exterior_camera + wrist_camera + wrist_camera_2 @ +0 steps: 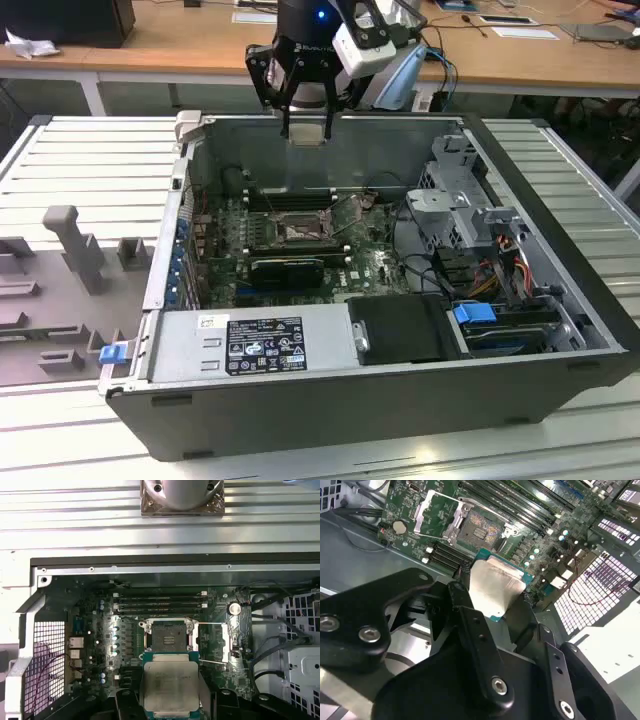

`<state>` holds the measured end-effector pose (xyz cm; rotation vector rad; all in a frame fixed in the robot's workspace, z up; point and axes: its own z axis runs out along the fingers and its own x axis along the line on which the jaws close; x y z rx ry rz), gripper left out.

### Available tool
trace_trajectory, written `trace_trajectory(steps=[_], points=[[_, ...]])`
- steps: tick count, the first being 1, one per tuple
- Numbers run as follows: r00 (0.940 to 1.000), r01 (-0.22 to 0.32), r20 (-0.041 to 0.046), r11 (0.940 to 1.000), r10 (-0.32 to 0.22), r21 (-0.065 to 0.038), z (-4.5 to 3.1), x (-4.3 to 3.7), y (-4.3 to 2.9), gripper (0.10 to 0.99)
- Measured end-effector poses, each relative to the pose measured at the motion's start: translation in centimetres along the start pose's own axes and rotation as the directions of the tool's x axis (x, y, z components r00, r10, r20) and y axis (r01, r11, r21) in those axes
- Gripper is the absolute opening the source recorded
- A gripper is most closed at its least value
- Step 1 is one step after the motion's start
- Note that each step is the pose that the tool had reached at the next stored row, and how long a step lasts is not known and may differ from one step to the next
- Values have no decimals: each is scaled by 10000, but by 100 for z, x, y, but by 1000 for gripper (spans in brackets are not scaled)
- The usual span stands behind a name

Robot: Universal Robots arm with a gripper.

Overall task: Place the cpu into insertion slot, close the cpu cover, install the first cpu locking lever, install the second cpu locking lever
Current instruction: 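Place the cpu into insertion slot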

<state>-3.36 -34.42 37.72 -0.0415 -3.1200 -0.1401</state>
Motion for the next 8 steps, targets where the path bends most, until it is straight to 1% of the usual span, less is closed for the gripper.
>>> trace_trajectory(steps=[2, 8], points=[[9986, -519, 46, 9987, 519, -11, 0, 7, 0, 529], [9984, -557, 49, 9984, 557, -9, 25, 7, -3, 529]])
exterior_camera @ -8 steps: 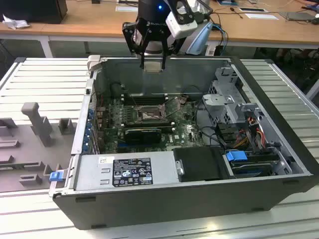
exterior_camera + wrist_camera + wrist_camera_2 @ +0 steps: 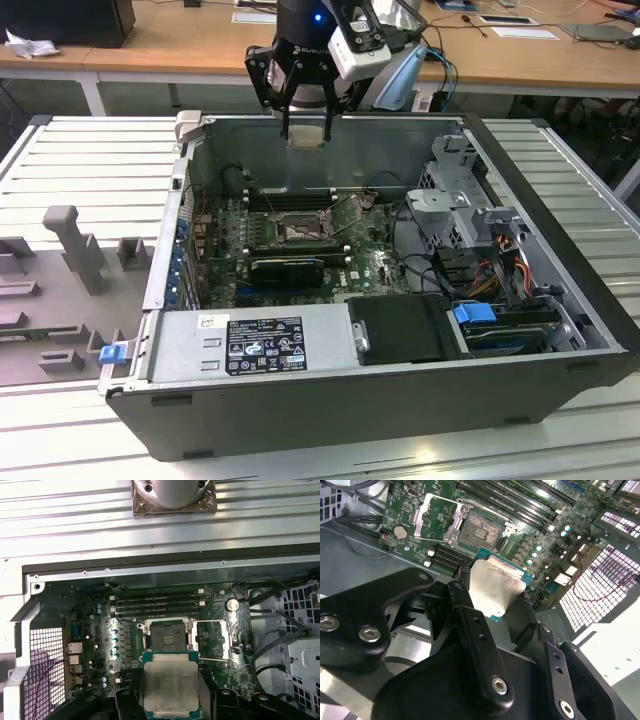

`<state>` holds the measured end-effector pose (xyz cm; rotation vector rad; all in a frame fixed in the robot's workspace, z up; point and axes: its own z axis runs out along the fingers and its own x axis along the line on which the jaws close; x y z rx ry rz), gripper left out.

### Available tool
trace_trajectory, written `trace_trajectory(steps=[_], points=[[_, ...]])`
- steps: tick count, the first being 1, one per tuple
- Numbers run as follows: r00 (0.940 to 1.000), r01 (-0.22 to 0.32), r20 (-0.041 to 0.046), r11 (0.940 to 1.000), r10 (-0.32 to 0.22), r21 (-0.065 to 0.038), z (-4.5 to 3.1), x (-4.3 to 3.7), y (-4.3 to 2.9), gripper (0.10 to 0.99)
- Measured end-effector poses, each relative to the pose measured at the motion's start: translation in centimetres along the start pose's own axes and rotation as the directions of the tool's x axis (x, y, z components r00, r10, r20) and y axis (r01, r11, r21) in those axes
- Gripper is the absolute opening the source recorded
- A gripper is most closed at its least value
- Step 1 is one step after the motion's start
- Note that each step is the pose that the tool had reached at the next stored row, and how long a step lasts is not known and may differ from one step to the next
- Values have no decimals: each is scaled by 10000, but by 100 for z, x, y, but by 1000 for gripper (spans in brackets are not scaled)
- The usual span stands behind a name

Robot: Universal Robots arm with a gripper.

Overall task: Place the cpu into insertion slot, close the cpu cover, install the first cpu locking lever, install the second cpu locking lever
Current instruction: 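Place the cpu into insertion slot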

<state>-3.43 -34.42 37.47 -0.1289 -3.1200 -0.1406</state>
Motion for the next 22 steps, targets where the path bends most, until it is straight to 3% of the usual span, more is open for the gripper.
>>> trace_trajectory(steps=[22], points=[[9935, -1135, 101, 9935, 1135, -29, 7, 0, 0, 529]])
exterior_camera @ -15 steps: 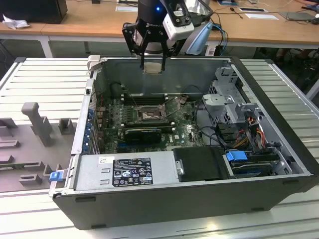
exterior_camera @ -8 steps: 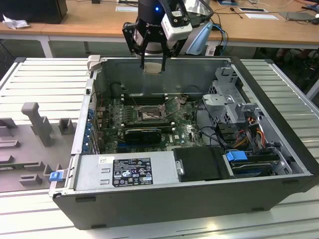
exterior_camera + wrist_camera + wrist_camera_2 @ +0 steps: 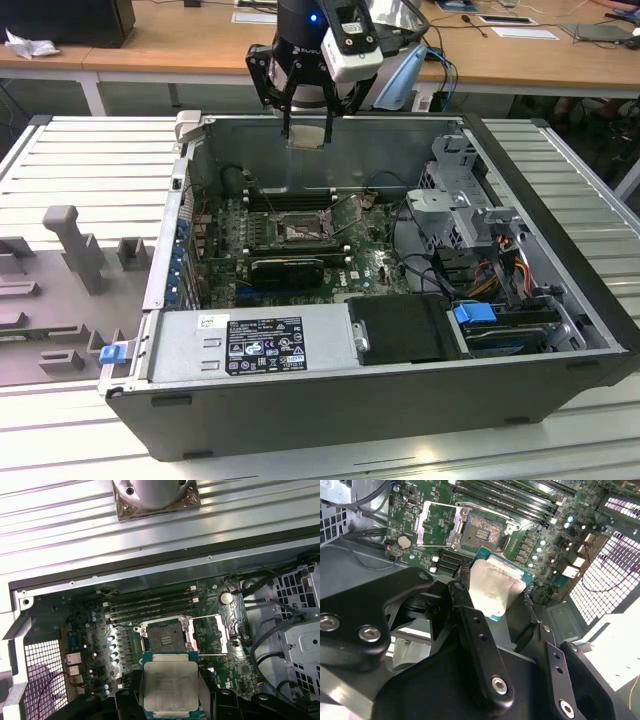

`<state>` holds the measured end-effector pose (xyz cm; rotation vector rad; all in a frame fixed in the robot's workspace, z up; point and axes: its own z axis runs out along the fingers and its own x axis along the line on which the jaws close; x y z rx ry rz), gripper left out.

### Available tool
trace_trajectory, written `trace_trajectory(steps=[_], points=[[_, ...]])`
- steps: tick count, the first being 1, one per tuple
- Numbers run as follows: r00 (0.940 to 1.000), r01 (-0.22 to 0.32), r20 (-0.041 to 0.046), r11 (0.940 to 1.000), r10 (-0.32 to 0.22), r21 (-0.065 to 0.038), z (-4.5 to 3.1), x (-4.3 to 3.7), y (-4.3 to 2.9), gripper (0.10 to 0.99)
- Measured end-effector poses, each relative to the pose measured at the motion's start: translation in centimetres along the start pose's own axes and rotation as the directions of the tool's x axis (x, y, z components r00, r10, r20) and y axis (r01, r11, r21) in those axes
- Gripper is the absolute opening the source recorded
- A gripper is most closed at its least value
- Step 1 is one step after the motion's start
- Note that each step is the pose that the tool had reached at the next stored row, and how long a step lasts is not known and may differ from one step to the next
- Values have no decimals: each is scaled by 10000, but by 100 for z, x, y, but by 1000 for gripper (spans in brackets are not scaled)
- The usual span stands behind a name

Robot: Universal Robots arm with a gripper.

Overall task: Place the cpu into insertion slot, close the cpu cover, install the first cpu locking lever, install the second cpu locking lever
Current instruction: 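Place the cpu into insertion slot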

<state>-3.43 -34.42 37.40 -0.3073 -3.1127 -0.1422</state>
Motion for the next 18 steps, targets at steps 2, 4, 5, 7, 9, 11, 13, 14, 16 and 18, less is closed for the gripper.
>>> trace_trajectory(steps=[2, 4, 5, 7, 9, 11, 13, 14, 16, 18], points=[[9999, -121, 11, 9999, 121, -2, 1, 0, 0, 529], [9998, -184, 16, 9998, 184, -3, 2, 0, 0, 529], [9997, -250, 23, 9997, 250, -5, 2, 0, 0, 529], [9992, -396, 36, 9992, 396, -8, 4, 0, 0, 529], [9987, -507, 45, 9987, 508, -12, 5, 0, 0, 529], [9984, -572, 51, 9984, 572, -13, 6, 0, -1, 529], [9979, -638, 57, 9980, 638, -14, 6, 0, -1, 529], [9977, -677, 61, 9977, 677, -15, 6, 0, -1, 529], [9970, -765, 69, 9971, 766, -18, 6, 0, -1, 529], [9964, -840, 75, 9965, 840, -20, 7, 0, 0, 529]])
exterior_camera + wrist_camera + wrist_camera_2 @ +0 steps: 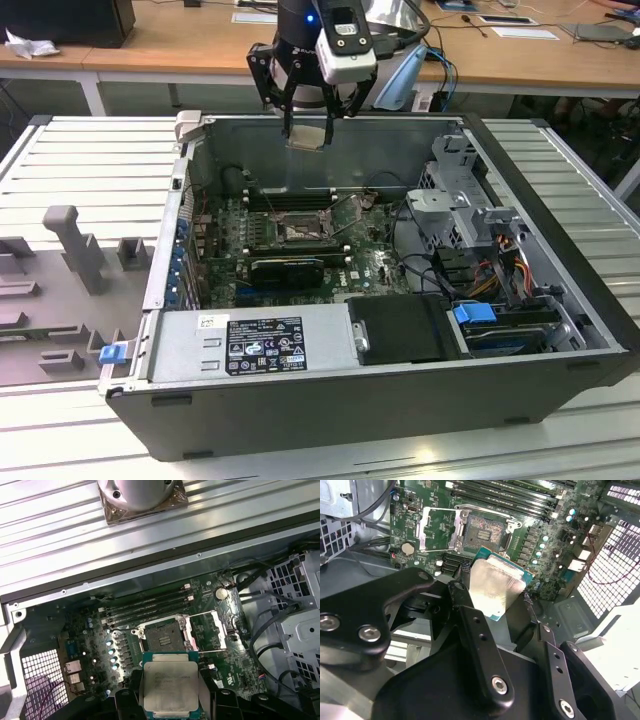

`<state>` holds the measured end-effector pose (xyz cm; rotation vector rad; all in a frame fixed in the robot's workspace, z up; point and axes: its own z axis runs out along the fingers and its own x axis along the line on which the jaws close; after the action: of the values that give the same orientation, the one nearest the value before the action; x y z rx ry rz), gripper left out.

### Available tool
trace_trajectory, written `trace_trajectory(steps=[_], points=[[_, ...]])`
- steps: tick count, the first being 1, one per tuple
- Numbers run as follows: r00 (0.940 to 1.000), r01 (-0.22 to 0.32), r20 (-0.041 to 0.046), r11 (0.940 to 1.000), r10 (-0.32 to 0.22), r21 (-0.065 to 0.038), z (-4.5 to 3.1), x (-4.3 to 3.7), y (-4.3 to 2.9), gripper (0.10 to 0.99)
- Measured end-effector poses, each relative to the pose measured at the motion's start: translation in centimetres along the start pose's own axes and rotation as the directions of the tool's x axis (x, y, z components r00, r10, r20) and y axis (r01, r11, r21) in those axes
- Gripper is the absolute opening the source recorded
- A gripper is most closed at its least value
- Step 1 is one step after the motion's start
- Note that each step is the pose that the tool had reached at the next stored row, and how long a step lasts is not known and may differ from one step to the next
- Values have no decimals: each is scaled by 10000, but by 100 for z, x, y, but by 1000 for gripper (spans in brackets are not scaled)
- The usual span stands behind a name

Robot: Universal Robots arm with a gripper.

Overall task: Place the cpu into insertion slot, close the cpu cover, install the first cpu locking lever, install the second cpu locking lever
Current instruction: 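Place the cpu into insertion slot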

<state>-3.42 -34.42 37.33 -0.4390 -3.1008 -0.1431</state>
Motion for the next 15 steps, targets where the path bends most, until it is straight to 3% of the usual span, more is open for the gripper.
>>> trace_trajectory(steps=[15], points=[[9978, -664, 60, 9978, 664, -14, 1, 0, 0, 529]])
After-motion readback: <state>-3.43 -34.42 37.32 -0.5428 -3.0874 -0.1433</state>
